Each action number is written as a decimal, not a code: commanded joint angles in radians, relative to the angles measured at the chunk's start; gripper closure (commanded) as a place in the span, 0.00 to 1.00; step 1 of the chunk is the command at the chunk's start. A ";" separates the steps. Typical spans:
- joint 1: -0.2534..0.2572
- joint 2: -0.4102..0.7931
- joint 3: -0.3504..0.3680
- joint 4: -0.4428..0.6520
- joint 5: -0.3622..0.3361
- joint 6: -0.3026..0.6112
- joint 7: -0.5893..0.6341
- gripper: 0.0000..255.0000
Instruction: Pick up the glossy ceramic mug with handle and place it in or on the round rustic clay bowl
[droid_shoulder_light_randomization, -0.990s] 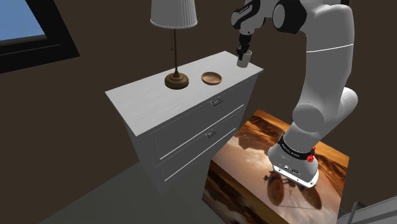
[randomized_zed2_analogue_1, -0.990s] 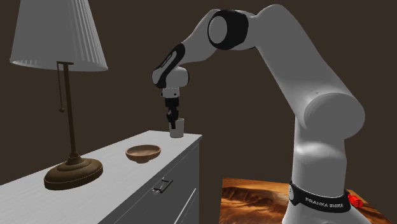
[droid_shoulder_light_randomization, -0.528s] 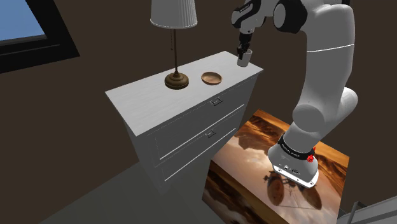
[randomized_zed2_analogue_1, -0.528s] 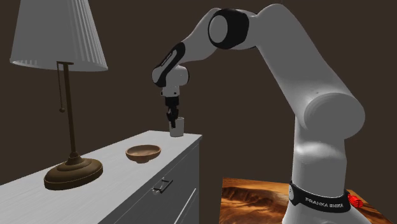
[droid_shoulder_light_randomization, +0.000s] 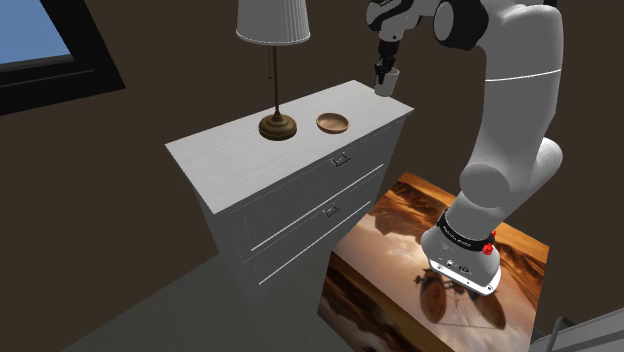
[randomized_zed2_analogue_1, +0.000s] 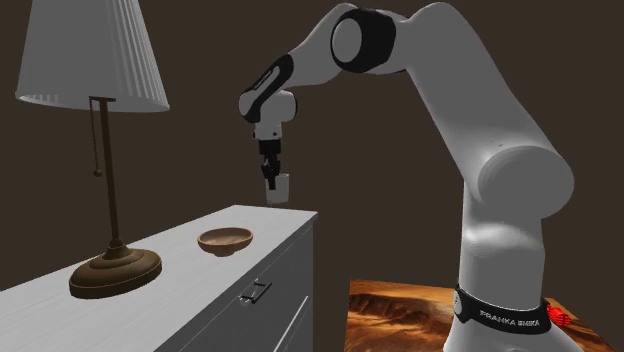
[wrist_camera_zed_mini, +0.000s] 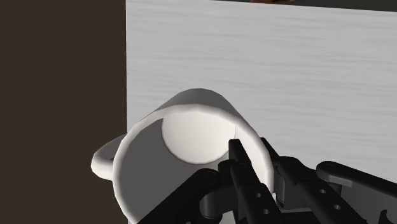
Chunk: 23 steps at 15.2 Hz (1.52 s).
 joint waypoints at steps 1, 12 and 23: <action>0.002 -0.012 -0.003 0.008 -0.005 -0.020 0.002 1.00; -0.003 -0.038 -0.011 0.120 -0.017 -0.155 0.006 1.00; 0.194 -0.287 0.029 -0.176 -0.125 -0.098 0.237 1.00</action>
